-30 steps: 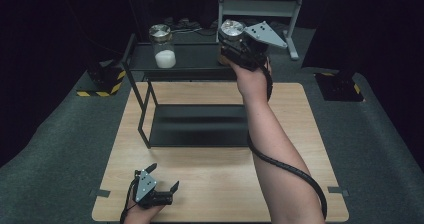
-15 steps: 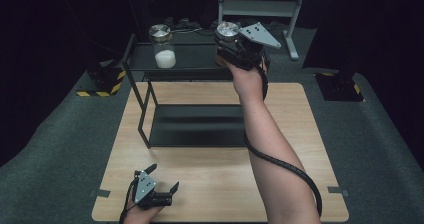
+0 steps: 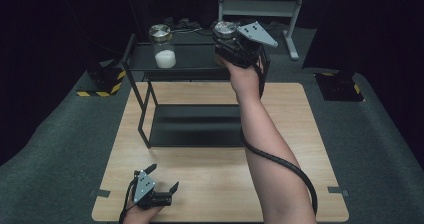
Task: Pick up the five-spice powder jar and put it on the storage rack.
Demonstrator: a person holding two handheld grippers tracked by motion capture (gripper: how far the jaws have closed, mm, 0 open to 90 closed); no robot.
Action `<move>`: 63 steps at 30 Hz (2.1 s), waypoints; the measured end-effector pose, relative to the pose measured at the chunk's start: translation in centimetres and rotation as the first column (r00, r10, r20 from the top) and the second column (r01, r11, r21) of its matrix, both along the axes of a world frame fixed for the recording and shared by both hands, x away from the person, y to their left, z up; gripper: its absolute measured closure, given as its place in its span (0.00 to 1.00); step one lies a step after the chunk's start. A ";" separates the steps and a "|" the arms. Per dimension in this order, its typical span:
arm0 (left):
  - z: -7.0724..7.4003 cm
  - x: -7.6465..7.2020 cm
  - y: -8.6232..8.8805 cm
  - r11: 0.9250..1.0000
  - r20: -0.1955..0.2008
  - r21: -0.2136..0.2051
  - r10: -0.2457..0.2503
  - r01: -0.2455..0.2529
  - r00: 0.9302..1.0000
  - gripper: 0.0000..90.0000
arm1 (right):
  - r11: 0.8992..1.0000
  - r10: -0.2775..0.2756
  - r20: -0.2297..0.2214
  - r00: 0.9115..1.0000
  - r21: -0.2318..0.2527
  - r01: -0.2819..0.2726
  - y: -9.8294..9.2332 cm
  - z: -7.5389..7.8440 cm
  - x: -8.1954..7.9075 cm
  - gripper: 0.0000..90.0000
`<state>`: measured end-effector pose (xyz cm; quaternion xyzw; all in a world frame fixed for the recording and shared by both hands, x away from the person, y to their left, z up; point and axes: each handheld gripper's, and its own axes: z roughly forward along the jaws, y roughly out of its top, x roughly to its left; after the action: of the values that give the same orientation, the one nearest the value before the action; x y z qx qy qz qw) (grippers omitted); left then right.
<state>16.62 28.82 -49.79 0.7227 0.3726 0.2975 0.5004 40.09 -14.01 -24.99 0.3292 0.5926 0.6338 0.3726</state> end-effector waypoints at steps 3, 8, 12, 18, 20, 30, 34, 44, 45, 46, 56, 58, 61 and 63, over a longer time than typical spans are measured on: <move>0.0 0.0 0.0 1.000 0.002 0.001 0.000 0.000 1.000 0.00 | 1.000 0.001 -0.001 1.000 -0.002 -0.001 -0.1 0.0 0.0 0.37; 0.0 0.0 0.0 1.000 -0.001 0.000 -0.001 0.001 1.000 0.00 | 1.000 -0.001 -0.008 1.000 0.007 0.001 0.0 0.1 -0.2 0.29; 0.0 0.0 0.1 1.000 0.000 -0.004 -0.005 0.005 1.000 0.00 | 1.000 0.004 -0.013 1.000 0.024 -0.004 -0.2 0.0 -0.2 0.17; 0.0 0.0 0.0 1.000 0.005 0.011 -0.008 0.008 1.000 0.00 | 1.000 -0.005 -0.020 1.000 0.006 0.005 -0.1 0.1 -0.8 0.00; 0.1 0.0 -0.1 1.000 0.006 0.015 -0.007 0.007 1.000 0.00 | 1.000 -0.004 -0.025 1.000 0.000 0.004 -0.2 0.2 -1.0 0.00; 0.2 0.0 -0.4 1.000 0.000 0.023 0.000 0.000 1.000 0.00 | 1.000 0.015 -0.001 1.000 -0.019 -0.015 -0.9 0.0 -3.4 0.00; 0.2 0.0 -0.4 1.000 -0.001 0.025 0.001 -0.001 1.000 0.00 | 1.000 0.029 0.002 1.000 -0.008 -0.029 -1.4 -0.2 -4.3 0.00; 0.3 0.0 -0.6 0.999 0.002 0.039 0.004 -0.004 1.000 0.00 | 0.999 0.039 0.021 0.999 -0.025 -0.038 -2.5 -1.6 -7.1 0.00; 0.3 -0.1 -0.6 0.999 0.001 0.039 0.004 -0.004 1.000 0.00 | 0.999 0.040 0.019 0.999 -0.025 -0.040 -2.7 -1.7 -7.4 0.00; 0.2 -0.1 -0.6 0.999 0.004 0.039 0.005 -0.005 1.000 0.00 | 0.999 0.042 0.020 0.999 -0.026 -0.041 -2.8 -1.8 -7.6 0.00; 0.3 0.0 -0.6 0.999 0.002 0.042 0.002 -0.002 1.000 0.00 | 0.998 0.053 0.040 0.998 -0.048 -0.051 -3.8 -3.1 -9.9 0.00; 0.3 0.0 -0.6 0.999 0.003 0.042 0.002 -0.002 1.000 0.00 | 0.997 0.055 0.040 0.998 -0.051 -0.053 -4.0 -3.3 -10.3 0.00; 0.3 0.0 -0.7 0.999 0.002 0.042 0.002 -0.002 1.000 0.00 | 0.996 0.060 0.047 0.997 -0.062 -0.057 -4.2 -3.7 -10.9 0.00; 0.3 0.0 -0.7 0.999 0.000 0.043 0.002 -0.002 1.000 0.00 | 0.996 0.060 0.045 0.997 -0.065 -0.057 -4.4 -4.1 -11.2 0.00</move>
<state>16.63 28.17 -49.49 0.7329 0.3667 0.3059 0.4846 28.85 -18.37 -29.05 0.2846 0.6128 0.6329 0.3780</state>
